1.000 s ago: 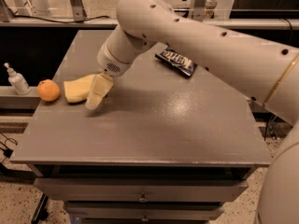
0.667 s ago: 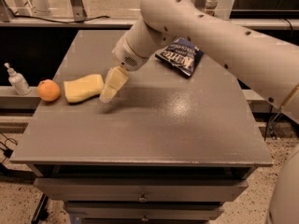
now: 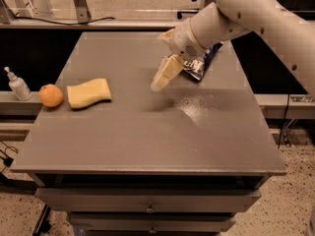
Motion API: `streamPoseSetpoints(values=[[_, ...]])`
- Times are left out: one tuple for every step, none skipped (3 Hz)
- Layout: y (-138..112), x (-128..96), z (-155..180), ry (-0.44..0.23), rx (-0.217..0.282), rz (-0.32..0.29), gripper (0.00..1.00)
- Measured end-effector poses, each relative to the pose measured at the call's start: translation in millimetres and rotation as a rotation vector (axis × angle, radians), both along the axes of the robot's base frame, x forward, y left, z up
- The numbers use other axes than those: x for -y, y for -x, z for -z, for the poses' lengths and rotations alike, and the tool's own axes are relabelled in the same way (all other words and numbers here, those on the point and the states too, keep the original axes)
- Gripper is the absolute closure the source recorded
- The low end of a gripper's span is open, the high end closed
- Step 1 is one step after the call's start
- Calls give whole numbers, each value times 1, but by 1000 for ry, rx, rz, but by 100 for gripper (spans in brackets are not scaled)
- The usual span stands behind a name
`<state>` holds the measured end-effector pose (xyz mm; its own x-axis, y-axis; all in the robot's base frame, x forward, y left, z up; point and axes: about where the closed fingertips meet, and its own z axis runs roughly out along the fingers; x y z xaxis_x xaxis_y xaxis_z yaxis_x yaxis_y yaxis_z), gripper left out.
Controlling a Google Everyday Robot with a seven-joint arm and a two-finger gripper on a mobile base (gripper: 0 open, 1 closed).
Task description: Move sponge near orange
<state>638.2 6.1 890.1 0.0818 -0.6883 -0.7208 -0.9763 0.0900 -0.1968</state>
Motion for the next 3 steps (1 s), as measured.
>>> streamPoseSetpoints(values=[[-6, 47, -27, -14, 79, -16, 0], [2, 81, -46, 0, 135, -32, 0], [3, 84, -48, 3, 143, -38, 0]])
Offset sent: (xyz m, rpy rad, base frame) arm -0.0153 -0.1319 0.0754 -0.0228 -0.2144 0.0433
